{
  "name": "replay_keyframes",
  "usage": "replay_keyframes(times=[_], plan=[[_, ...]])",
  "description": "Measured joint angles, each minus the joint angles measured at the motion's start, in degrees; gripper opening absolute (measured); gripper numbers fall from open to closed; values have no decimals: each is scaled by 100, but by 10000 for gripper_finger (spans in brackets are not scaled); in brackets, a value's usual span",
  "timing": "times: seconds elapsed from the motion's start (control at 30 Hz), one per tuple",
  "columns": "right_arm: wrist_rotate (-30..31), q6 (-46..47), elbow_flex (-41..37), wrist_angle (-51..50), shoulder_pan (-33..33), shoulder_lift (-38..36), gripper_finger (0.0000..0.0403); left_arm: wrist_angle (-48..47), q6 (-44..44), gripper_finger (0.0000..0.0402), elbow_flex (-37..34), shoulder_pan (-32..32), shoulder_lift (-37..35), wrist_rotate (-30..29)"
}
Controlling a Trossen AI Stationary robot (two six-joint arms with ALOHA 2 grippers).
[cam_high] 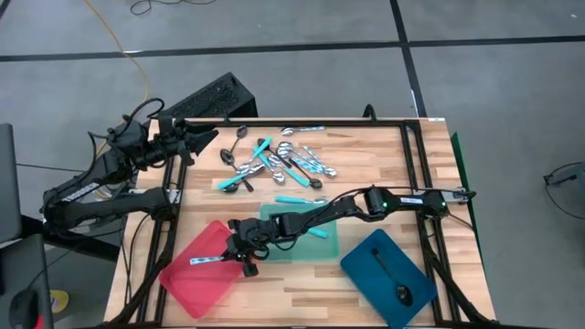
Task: Sort silverware by color (type)
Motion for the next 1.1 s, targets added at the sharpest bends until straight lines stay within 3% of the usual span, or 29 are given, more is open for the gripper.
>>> replay_keyframes(times=[1.1], plan=[[46,-160,0,-264,7,-7,74,-235,-1,196,0,0,2,-264]])
